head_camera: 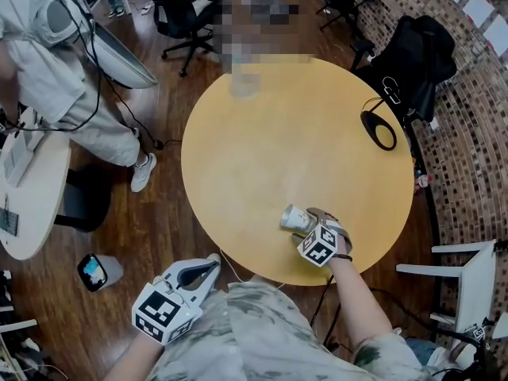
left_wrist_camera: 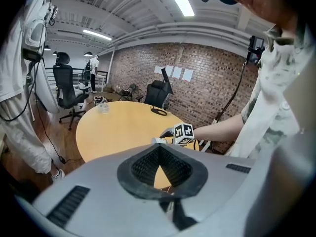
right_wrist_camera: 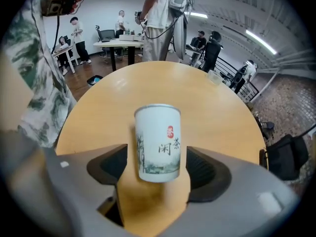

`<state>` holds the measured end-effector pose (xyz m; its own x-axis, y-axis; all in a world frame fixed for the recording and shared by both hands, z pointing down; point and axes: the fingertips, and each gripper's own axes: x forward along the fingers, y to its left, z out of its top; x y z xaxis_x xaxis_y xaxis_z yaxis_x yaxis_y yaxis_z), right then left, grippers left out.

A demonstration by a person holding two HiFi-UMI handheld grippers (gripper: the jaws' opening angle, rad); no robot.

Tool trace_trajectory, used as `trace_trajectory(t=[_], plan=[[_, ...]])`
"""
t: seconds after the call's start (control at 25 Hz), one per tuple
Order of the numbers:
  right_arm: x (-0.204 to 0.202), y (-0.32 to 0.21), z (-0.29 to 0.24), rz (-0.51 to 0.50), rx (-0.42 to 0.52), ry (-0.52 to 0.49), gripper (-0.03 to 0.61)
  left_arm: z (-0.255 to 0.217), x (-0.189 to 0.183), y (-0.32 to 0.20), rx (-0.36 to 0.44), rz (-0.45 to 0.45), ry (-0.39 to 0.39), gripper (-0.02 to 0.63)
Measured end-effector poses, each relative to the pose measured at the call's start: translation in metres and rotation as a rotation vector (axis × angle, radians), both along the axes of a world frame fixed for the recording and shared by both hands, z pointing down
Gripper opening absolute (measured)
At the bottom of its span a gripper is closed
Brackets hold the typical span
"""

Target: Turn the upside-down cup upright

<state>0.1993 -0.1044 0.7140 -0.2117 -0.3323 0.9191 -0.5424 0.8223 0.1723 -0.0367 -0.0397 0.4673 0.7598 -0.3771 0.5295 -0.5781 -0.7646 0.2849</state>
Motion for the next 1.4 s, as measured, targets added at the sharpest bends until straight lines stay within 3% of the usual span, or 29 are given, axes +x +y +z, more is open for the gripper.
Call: trace_trajectory(t=[0.32, 0.4, 0.68, 0.92, 1.4], plan=[[0.020, 0.007, 0.011, 0.053, -0.047, -0.079, 0.345, -0.001, 0.009, 0.005, 0.005, 0.014, -0.016, 0.006], [0.021, 0.007, 0.010, 0.075, -0.053, -0.098, 0.280, 0.001, 0.006, 0.005, 0.007, 0.011, -0.020, 0.006], [0.028, 0.004, -0.019, 0.105, -0.012, -0.098, 0.276, -0.007, 0.011, 0.002, 0.020, 0.019, -0.011, 0.006], [0.030, 0.010, -0.040, 0.046, -0.017, 0.017, 0.275, -0.003, 0.010, 0.001, 0.019, 0.030, 0.011, 0.006], [0.029, 0.003, -0.050, -0.255, -0.143, 0.480, 0.272, 0.011, -0.014, -0.008, 0.045, 0.063, 0.006, 0.006]])
